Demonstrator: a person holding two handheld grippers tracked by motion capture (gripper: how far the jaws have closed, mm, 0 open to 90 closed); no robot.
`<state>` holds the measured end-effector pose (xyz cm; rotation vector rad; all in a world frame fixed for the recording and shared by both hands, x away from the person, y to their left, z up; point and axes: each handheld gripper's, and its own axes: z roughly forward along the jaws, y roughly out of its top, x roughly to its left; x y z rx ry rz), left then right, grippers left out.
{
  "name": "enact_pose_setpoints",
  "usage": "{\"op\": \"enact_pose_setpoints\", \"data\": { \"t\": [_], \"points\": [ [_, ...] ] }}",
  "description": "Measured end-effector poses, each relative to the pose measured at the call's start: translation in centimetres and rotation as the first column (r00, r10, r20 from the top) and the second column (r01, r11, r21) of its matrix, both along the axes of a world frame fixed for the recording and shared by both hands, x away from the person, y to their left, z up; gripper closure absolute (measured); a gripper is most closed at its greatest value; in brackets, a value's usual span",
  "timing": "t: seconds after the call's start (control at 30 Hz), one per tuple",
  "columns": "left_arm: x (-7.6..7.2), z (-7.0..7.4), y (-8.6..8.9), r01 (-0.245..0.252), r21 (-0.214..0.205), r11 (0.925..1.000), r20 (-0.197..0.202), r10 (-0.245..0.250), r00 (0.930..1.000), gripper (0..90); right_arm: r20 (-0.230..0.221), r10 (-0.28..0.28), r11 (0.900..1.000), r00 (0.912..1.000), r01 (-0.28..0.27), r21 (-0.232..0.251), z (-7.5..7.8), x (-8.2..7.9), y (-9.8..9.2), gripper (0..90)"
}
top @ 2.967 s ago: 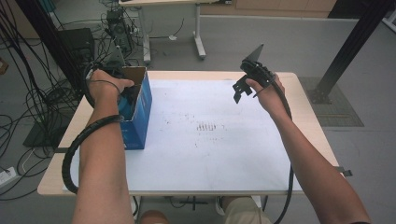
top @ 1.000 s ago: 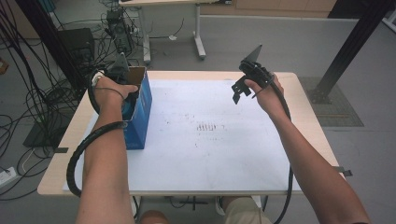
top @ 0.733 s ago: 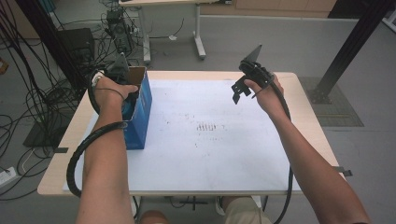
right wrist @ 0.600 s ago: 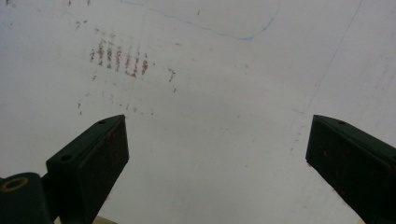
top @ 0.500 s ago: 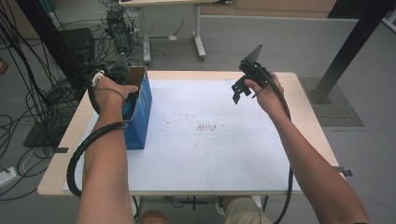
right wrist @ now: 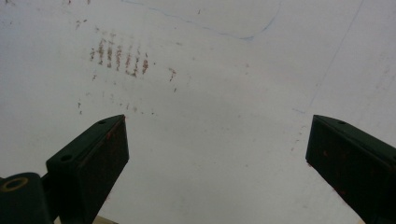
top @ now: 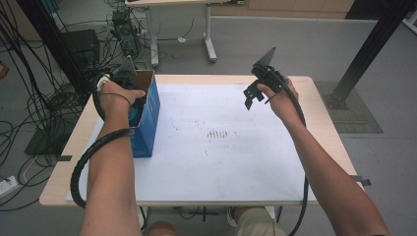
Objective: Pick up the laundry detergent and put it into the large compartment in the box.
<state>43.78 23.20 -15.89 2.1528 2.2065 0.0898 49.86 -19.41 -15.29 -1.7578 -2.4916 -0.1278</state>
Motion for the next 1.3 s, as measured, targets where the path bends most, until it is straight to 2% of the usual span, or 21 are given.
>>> {"op": "enact_pose_setpoints", "data": {
  "t": [1.3],
  "points": [
    [-0.22, -0.17, 0.17, 0.003, -0.011, 0.9999, 0.01, -0.003, 0.9999, 35.8, 0.004, -0.002, 1.0, 1.0, 0.002, -0.002, 0.12, -0.13, 0.2, 5.9]
  ]
}}
